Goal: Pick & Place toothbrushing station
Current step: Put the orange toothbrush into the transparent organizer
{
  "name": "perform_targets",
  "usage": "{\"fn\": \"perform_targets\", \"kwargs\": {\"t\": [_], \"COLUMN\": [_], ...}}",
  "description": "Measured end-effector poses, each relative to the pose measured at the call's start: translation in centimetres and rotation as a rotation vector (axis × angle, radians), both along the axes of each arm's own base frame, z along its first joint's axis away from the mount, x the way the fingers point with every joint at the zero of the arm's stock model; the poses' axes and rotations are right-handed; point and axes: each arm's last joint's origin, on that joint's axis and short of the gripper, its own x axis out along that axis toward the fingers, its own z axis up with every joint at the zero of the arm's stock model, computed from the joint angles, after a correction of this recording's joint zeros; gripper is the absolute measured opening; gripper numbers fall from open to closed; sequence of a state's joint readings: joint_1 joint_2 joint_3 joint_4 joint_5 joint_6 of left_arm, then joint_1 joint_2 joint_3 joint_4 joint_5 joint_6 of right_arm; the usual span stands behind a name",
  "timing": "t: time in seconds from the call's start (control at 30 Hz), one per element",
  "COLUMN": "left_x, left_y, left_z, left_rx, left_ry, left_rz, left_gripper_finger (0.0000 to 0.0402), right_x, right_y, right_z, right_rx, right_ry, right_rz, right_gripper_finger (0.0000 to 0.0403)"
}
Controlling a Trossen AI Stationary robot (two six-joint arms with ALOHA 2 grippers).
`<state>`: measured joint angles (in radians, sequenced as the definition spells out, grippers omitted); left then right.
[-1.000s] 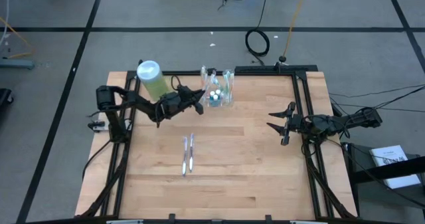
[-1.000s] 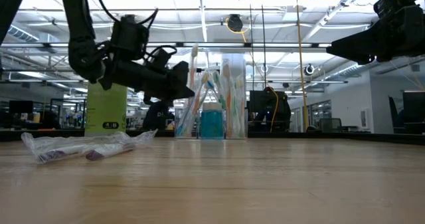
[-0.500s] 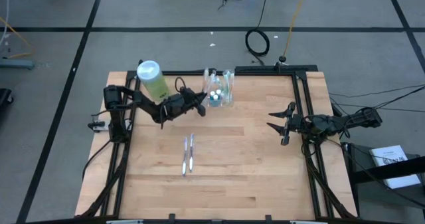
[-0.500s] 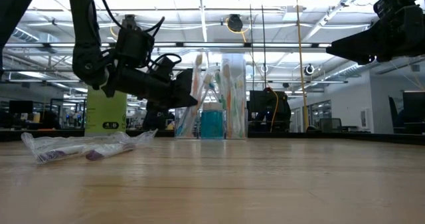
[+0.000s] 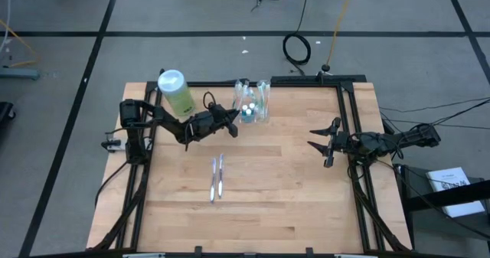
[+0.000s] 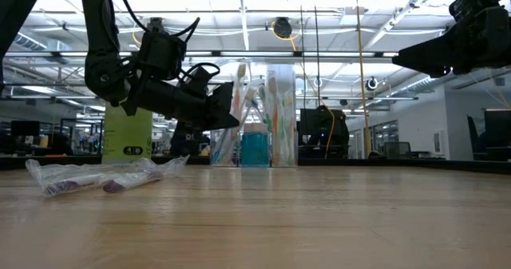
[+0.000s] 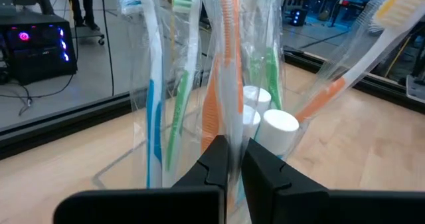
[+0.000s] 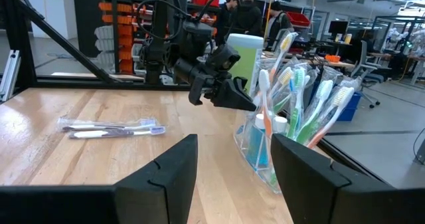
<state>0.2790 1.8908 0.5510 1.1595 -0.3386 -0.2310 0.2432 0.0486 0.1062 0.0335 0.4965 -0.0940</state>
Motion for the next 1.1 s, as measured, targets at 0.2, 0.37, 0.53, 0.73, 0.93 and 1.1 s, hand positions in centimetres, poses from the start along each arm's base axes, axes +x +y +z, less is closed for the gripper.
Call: {"fn": "perform_targets", "kwargs": {"t": [0.2,0.37,0.53,0.73,0.93,1.1], "left_x": [-0.1,-0.2,-0.2,-0.3,-0.6,-1.5], "left_y": [0.0,0.1,0.1,0.1,0.0,-0.3], "left_z": [0.3,0.5,0.4,0.9,3.3,5.1], "left_rx": [0.004,0.001,0.001,0.02,0.055,0.074], "left_ry": [-0.001,0.0,0.008,0.015,-0.022,0.059], "left_rz": [0.025,0.035,0.034,0.029,0.024,0.023], "left_gripper_finger": [0.0033,0.0085,0.013,0.0155,0.0159,0.0159], "right_x": [0.0,0.0,0.0,0.0,0.0,0.0], "right_y": [0.0,0.0,0.0,0.0,0.0,0.0], "right_z": [0.0,0.0,0.0,0.0,0.0,0.0], "right_rx": [0.0,0.0,0.0,0.0,0.0,0.0], "right_ry": [0.0,0.0,0.0,0.0,0.0,0.0], "right_rz": [0.0,0.0,0.0,0.0,0.0,0.0], "right_gripper_finger": [0.0183,0.0183,0.0183,0.0183,0.0183,0.0183]}}
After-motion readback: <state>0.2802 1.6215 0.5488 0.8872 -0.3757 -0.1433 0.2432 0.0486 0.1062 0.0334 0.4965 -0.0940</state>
